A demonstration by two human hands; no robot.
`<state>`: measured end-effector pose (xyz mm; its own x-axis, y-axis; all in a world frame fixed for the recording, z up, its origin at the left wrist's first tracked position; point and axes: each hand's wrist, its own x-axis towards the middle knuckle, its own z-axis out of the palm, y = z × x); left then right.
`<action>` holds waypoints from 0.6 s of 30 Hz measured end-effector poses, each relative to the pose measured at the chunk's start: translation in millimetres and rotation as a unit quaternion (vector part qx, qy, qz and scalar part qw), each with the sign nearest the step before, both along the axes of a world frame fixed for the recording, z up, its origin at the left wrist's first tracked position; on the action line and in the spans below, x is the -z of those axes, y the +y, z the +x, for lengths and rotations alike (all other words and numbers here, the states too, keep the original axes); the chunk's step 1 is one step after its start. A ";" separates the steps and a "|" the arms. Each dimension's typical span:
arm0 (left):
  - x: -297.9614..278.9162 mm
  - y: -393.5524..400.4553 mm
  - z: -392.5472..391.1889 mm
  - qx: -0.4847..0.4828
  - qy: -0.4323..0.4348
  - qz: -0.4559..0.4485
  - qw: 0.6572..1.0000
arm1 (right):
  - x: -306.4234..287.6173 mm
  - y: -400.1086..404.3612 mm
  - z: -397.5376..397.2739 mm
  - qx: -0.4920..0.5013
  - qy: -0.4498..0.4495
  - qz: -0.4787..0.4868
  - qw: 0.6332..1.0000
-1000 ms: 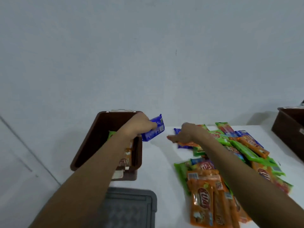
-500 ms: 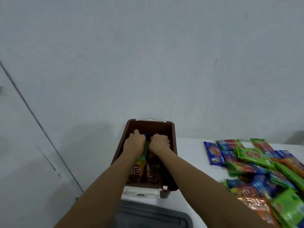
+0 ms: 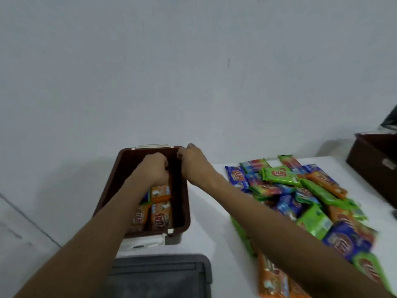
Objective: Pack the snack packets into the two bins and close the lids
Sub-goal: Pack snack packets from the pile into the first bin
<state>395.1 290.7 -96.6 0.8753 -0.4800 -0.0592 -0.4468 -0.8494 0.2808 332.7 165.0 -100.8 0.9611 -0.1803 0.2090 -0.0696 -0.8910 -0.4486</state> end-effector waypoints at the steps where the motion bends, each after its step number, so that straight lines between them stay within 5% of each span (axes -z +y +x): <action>1: -3.5 -19.5 -12.9 0.019 -0.011 -0.040 0.999 | -1.9 -26.3 -18.5 0.027 0.025 -0.009 0.999; 4: -4.4 -77.1 -57.7 0.105 0.004 -0.072 0.992 | 5.5 -108.7 -75.0 0.090 0.193 -0.111 0.971; 8: 28.3 -145.4 -107.3 0.218 0.096 0.117 0.964 | 18.7 -186.1 -142.9 0.093 0.326 -0.111 0.934; 12: 55.8 -171.1 -137.5 0.289 0.140 0.286 0.903 | 43.9 -204.4 -157.4 0.090 0.283 -0.082 0.951; 18: 65.5 -168.1 -133.7 0.227 0.226 0.237 0.917 | 63.0 -188.5 -139.8 0.060 0.198 -0.178 0.962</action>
<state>261.3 122.6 -162.1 0.4259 -0.6157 -0.6630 -0.7137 -0.6790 0.1721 193.0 -23.5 -163.8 0.9552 -0.2788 -0.0999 -0.2832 -0.9585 -0.0335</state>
